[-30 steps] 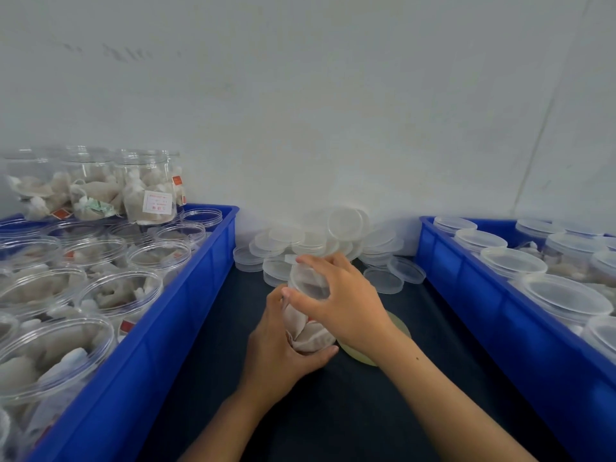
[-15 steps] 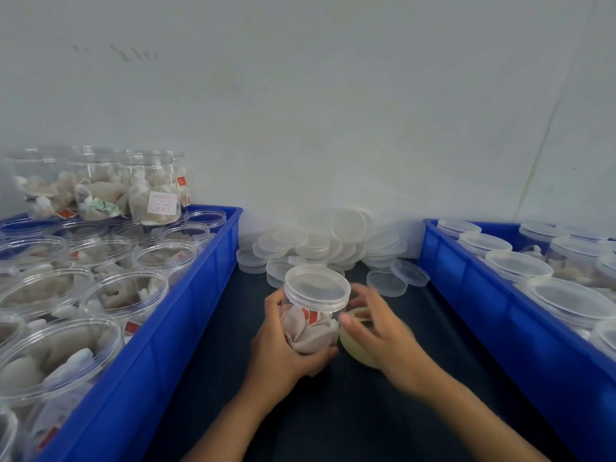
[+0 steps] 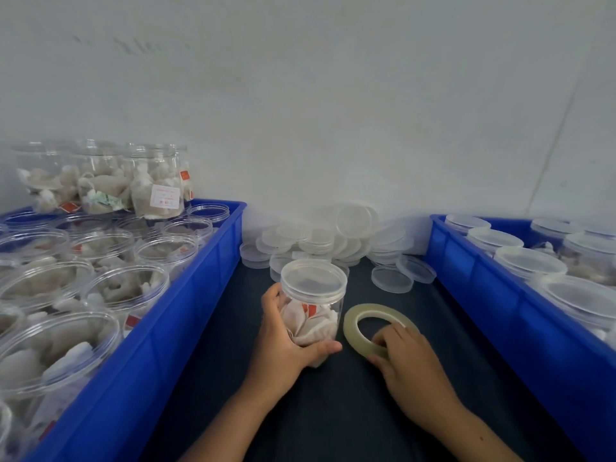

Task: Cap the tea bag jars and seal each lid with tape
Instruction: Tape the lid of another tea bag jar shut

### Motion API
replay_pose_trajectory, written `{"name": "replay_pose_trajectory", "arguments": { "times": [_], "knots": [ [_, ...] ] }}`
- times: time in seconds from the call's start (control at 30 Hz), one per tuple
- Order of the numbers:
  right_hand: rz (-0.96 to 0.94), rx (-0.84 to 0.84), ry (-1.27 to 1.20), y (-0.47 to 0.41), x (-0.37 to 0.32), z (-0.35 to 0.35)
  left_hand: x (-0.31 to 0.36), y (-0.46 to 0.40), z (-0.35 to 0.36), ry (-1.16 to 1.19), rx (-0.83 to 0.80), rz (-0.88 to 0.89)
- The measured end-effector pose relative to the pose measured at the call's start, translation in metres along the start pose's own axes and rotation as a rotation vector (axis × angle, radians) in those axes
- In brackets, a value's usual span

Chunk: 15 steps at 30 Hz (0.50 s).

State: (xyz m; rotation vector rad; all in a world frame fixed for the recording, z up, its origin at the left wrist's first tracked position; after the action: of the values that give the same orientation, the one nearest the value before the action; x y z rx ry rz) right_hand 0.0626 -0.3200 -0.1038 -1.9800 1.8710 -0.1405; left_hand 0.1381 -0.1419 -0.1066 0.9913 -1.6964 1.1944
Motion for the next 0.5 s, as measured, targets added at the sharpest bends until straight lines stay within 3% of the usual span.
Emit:
{"name": "replay_pose_trajectory", "arguments": {
  "times": [0.1, 0.2, 0.27, 0.33, 0.4, 0.5],
  "knots": [
    [0.088, 0.086, -0.182, 0.004, 0.006, -0.007, 0.014, 0.007, -0.009, -0.003, 0.176, 0.074],
    [0.150, 0.096, -0.476, 0.007, 0.007, -0.011, 0.048, 0.023, -0.020, -0.326, 0.503, 0.407],
    [0.180, 0.044, -0.572, 0.009, 0.007, -0.012, 0.067, 0.036, -0.014, -0.521, 0.616, 0.637],
    [0.187, -0.015, -0.593, 0.012, 0.006, -0.012, 0.075, 0.045, 0.005, -0.638, 0.494, 0.794],
    [0.161, -0.028, -0.627, 0.013, 0.002, -0.015, 0.072, 0.049, 0.026, -0.663, 0.231, 0.836],
    [0.118, 0.006, -0.794, 0.014, -0.007, -0.019, 0.063, 0.043, 0.038, -0.520, -0.033, 0.608]
  ]
}}
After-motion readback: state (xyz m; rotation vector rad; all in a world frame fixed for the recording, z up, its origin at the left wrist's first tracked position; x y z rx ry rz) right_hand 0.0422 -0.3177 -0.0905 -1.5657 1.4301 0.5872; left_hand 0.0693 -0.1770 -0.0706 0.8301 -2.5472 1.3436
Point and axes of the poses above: each hand's wrist, its own y-axis away from the middle knuckle, its own z-axis out of the palm, x = y × z, the point moved 6 cm from there along -y, towards the middle knuckle, and after that the axes turned 8 degrees about -z, right-handed, at the moved point
